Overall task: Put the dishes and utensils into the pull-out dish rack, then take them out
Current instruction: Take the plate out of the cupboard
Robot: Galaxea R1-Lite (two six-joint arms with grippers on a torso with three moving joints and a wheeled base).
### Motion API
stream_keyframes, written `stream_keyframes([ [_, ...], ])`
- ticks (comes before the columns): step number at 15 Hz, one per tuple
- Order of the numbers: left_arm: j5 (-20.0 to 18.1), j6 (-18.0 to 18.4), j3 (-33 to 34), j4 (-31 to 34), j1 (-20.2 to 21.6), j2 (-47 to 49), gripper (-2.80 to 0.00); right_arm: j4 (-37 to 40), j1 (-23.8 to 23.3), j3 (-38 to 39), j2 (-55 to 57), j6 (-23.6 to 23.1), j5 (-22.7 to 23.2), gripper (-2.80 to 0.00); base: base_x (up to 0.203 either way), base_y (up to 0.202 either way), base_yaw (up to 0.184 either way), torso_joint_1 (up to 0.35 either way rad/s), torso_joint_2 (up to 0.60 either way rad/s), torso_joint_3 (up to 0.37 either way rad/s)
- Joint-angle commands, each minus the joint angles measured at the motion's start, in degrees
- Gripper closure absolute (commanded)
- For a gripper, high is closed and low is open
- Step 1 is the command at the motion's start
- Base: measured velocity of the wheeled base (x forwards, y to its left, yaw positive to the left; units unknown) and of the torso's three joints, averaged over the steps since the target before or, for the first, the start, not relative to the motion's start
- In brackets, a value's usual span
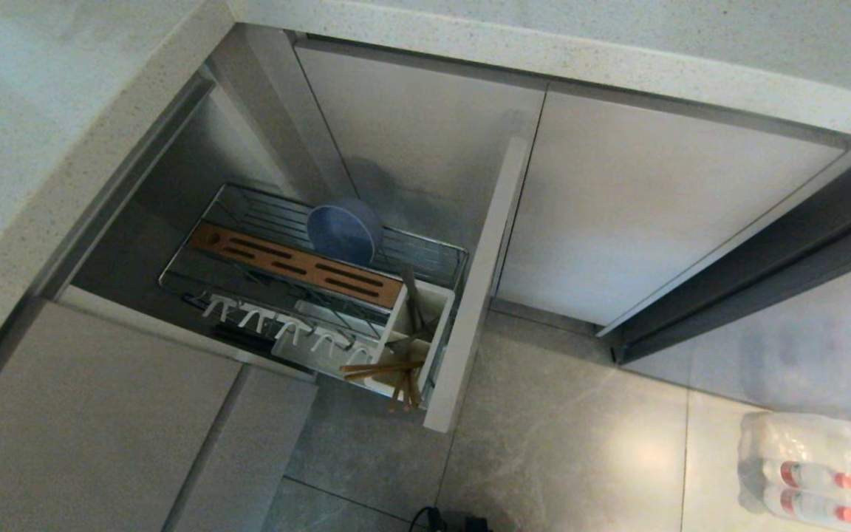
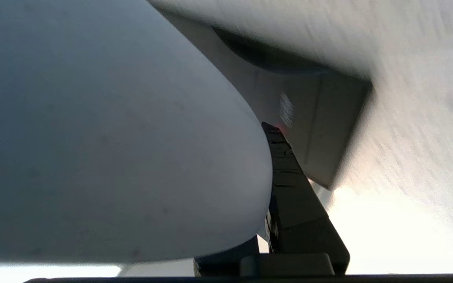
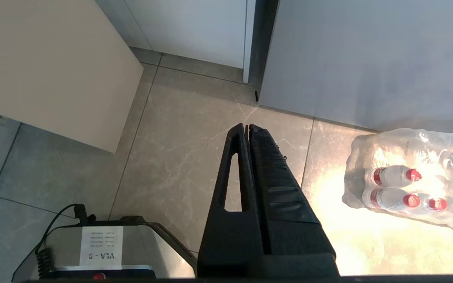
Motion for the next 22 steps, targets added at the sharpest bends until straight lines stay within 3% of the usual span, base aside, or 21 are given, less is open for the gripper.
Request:
stream_keyframes([
  [1,1.4,0.5,-4.6,1.8,-3.1,4.5,0.0,0.0,0.0,0.0,0.1,0.0,0.0,0.0,0.0,0.0,0.0,0.0,0.0,0.0],
  [5,12.3,1.3,-11.5,5.3,-14.8,10.8,0.0,0.0,0.0,0.0,0.1,0.0,0.0,0.0,0.0,0.0,0.0,0.0,0.0,0.0],
  [7,16.3,1.4,-12.2,5.6,-17.4,12.8,0.0,0.0,0.0,0.0,0.1,0.0,0.0,0.0,0.0,0.0,0.0,0.0,0.0,0.0],
  [11,17.8,1.4,-13.7,5.5,-18.1,14.3,0.0,0.0,0.0,0.0,0.1,0.0,0.0,0.0,0.0,0.0,0.0,0.0,0.0,0.0],
  [22,17.5,1.4,-13.8,5.4,-19.2,14.3,0.0,0.0,0.0,0.0,0.0,0.0,0.0,0.0,0.0,0.0,0.0,0.0,0.0,0.0],
])
